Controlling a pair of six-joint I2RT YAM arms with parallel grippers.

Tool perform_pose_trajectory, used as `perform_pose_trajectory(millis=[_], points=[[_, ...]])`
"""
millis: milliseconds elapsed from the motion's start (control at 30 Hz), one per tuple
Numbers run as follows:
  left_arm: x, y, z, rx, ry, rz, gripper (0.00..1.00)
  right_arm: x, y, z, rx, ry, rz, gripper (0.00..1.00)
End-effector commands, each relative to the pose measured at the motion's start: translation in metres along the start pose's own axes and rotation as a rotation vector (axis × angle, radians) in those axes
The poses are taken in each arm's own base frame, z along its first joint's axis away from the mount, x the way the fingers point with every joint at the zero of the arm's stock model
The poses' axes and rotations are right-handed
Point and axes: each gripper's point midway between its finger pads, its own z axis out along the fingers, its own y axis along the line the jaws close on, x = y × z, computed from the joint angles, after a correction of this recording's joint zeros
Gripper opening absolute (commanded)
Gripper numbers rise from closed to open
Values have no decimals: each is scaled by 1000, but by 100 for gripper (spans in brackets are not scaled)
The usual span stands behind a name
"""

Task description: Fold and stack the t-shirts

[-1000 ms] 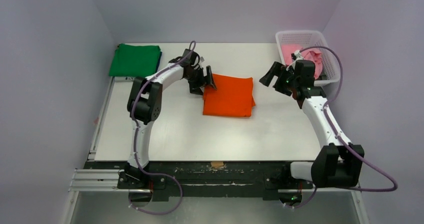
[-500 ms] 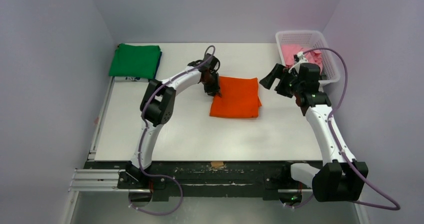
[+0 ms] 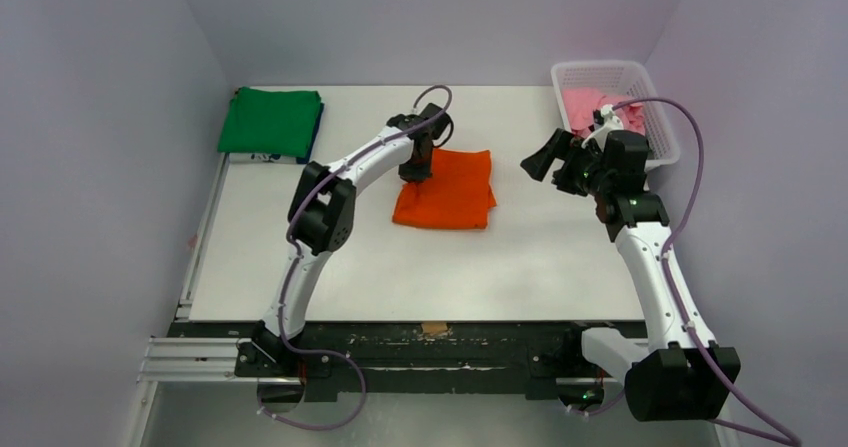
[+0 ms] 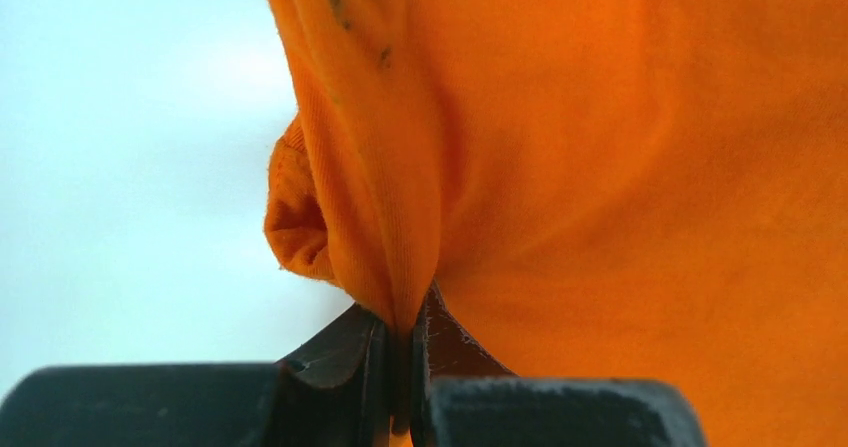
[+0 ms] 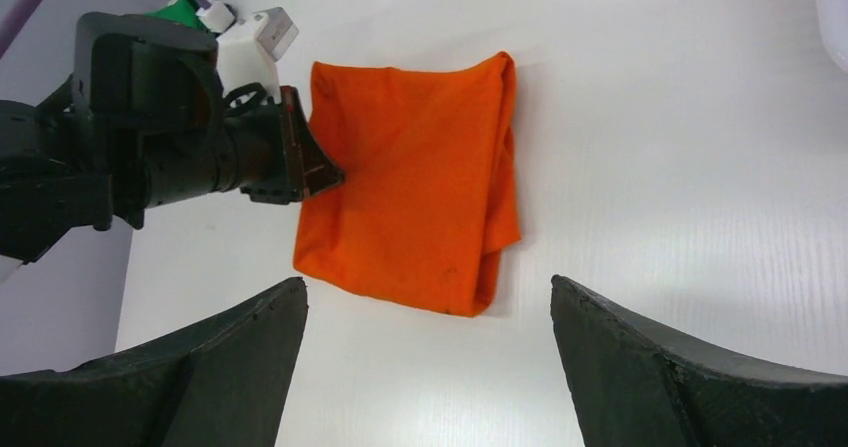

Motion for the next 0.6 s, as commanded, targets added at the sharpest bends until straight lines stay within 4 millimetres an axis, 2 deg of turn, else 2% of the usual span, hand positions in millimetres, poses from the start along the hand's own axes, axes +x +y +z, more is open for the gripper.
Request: perform_pose_trajectory(millis=[0, 267, 433, 567], points=[[-57, 86, -55, -262, -183, 108, 0, -7, 4, -1, -27, -29, -35, 91], [-116, 182, -91, -417, -296, 111, 0, -12, -6, 1, 28, -55, -34, 90], [-155, 227, -112, -579, -366, 246, 0, -12, -11, 6, 51, -53, -33, 90], [-178, 257, -128, -642, -389, 282, 0, -12, -16, 9, 68, -48, -29, 91]])
